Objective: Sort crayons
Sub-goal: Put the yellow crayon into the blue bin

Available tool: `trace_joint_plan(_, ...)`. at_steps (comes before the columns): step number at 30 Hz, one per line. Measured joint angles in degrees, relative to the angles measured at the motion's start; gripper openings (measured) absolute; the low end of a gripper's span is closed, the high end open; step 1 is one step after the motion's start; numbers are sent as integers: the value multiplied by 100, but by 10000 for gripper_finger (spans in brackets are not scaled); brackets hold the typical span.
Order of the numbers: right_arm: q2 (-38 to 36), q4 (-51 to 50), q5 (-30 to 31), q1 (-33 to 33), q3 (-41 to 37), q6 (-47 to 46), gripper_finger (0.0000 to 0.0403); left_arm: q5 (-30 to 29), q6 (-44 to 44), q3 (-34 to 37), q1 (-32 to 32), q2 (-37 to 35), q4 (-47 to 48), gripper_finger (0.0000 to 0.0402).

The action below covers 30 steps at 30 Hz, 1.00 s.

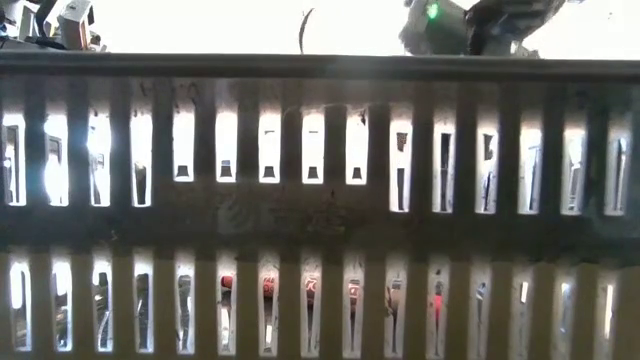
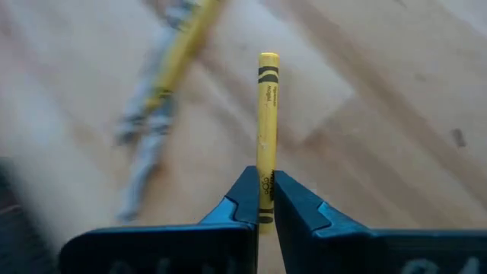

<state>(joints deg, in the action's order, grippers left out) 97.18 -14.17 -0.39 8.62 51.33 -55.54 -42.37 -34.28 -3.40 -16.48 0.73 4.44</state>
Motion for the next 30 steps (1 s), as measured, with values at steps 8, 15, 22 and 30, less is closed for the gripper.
trace_joint_plan(8, -963, -640, -948, 320, 24, 4, 12, 0, -1, 0, 1, 0, -1, 45)
trace_joint_plan(15, -1603, -1206, -1193, 1126, 24, -520, 12, 0, -1, 0, 0, 0, -1, 45)
trace_joint_plan(22, -1743, -1939, -1228, 2288, 29, -1544, 12, 0, -2, 1, 0, 0, -1, 45)
trace_joint_plan(30, -1743, -2390, -1387, 3580, 29, -2659, 12, 0, 0, 0, -1, 0, -1, 45)
